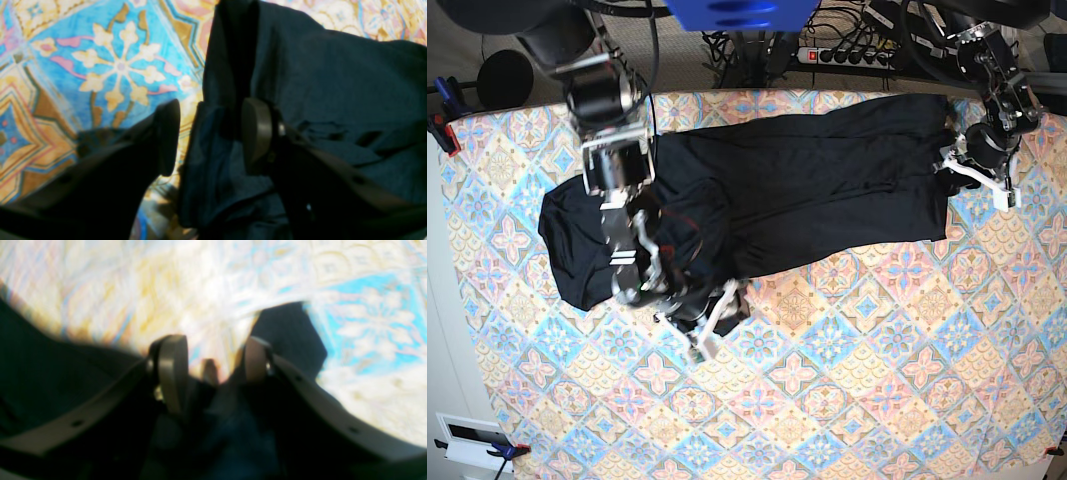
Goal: Layout the t-shirt on the table in an organized manner, then fold the t-shirt properly
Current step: 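Fold the held sleeve with the right gripper onto the shirt body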
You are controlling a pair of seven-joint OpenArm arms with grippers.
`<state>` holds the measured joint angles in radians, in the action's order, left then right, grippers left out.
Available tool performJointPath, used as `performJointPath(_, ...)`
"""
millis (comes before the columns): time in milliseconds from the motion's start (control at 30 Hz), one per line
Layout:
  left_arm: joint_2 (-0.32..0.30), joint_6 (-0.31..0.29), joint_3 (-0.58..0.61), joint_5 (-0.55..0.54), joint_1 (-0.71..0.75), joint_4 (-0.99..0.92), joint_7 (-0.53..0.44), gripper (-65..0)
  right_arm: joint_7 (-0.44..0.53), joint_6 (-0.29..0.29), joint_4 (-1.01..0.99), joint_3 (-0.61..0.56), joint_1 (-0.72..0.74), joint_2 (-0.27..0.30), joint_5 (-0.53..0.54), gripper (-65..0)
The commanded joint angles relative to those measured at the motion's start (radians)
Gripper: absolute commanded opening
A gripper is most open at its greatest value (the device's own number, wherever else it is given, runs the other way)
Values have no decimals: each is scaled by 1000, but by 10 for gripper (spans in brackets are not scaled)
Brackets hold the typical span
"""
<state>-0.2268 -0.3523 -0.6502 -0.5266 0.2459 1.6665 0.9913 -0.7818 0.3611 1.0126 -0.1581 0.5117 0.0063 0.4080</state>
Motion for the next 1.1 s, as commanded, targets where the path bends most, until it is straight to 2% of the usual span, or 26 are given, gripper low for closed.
performJointPath(0,-13,-4,-7,-16,-4,13,-16,-355,9,5,-54,32,44,10,58,-385)
performJointPath(100,-13,-4,-7,-16,-4,13,-16,-355,18,5,-222,101,123,10,231,-385)
performJointPath(167,-12,-4,-7,-16,-4,13,-16,-355,45,5,-294,117,163,11,297,-385)
performJointPath(300,-12,-4,-7,-17,-4,13,-15,-355,141,3,-456,122,239,13,305,-385)
performJointPath(467,-12,-4,-7,-20,-4,13,-15,-355,293,2,-545,39,270,14,303,-385)
performJointPath(567,-12,-4,-7,-20,-3,13,-15,-355,341,2,-545,-34,270,14,271,-385)
performJointPath(633,-12,-4,-9,-22,5,13,-15,-355,368,2,-545,-64,270,22,202,-385)
performJointPath(833,-12,-4,-9,-25,14,13,-15,-355,428,2,-545,-62,267,28,38,-385)
performJointPath(1067,-12,-4,-9,-25,14,13,-15,-355,459,0,-545,-62,267,56,-4,-385)
